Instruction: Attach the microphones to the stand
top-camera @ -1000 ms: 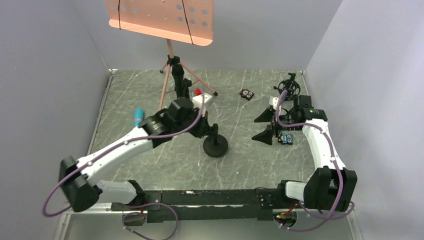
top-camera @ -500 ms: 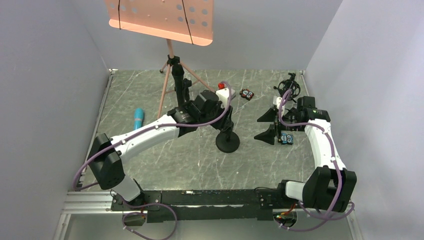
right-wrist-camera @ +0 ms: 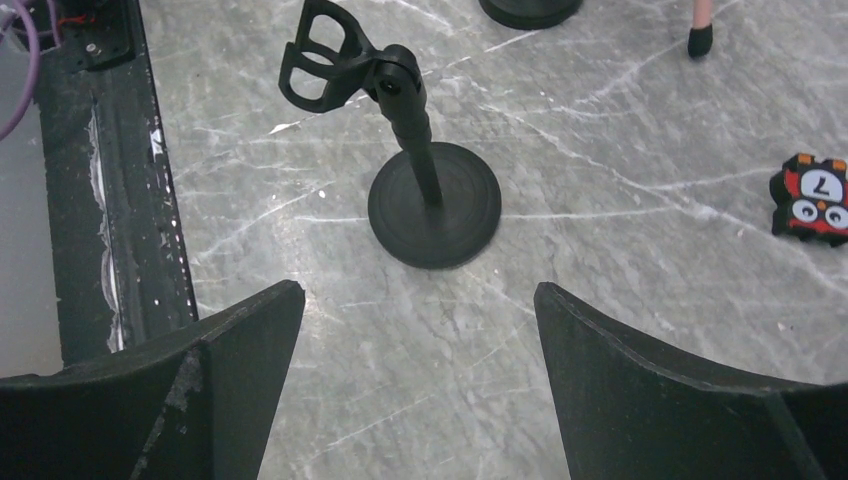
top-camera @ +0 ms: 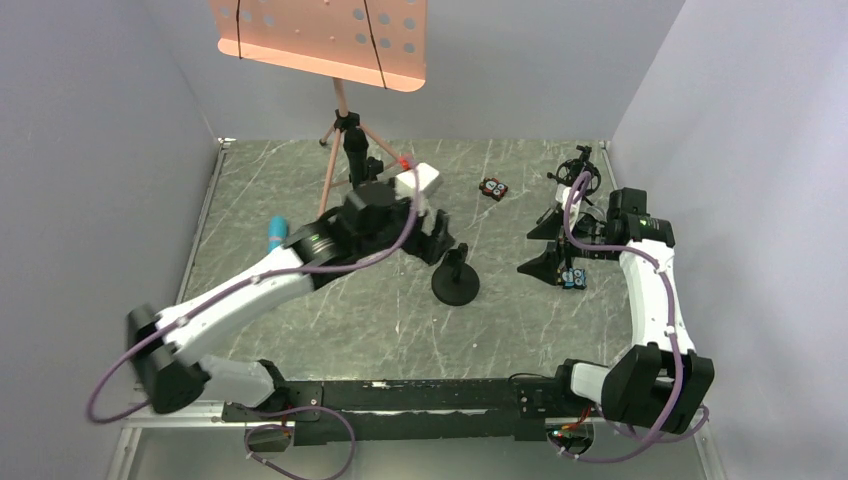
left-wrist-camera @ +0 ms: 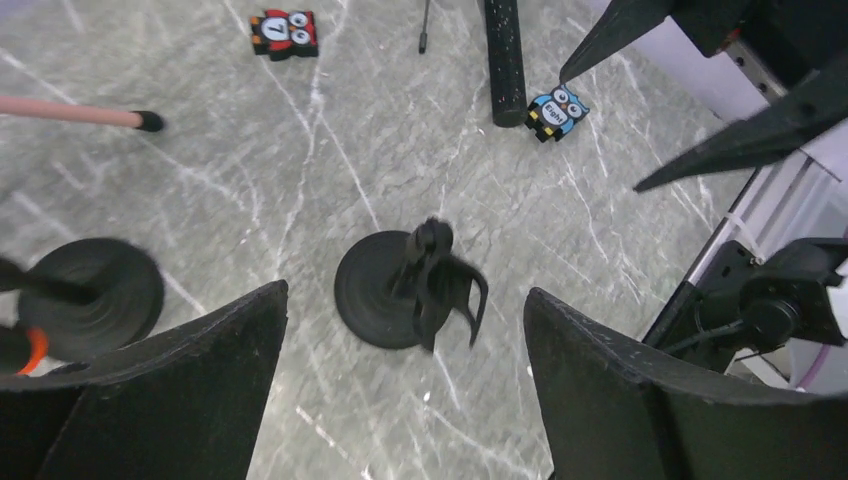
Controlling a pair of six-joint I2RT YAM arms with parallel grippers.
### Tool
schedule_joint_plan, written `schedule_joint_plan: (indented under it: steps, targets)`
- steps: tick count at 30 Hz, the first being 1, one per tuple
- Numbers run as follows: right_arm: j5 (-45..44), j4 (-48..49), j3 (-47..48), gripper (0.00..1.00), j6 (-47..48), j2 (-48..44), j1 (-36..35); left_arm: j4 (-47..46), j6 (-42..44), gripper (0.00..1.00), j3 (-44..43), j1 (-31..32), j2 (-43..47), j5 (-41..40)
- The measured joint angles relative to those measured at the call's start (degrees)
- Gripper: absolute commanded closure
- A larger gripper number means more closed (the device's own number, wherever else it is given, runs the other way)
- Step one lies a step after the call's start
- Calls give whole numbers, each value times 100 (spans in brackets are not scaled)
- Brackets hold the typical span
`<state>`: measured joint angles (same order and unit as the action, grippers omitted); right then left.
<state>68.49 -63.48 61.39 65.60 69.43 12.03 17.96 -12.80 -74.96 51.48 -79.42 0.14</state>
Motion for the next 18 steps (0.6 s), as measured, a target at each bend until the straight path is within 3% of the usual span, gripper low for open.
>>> schedule_joint_plan:
  steps: [6,11,14,18]
  targets:
    - [-173,52,-31,9,-538,-278,26,-168,-44,5,1565,-450,2396,-116]
    - [-199,662,-457,9,-1193,-400,26,48,-304,5,2909,-1921,3969,13]
    - [-229,962,-688,9,-1519,-409,26,407,-404,6,3362,-3226,4124,216]
    - [-238,1185,-743,9,-1742,-420,26,723,-398,8,3467,-4745,3591,479]
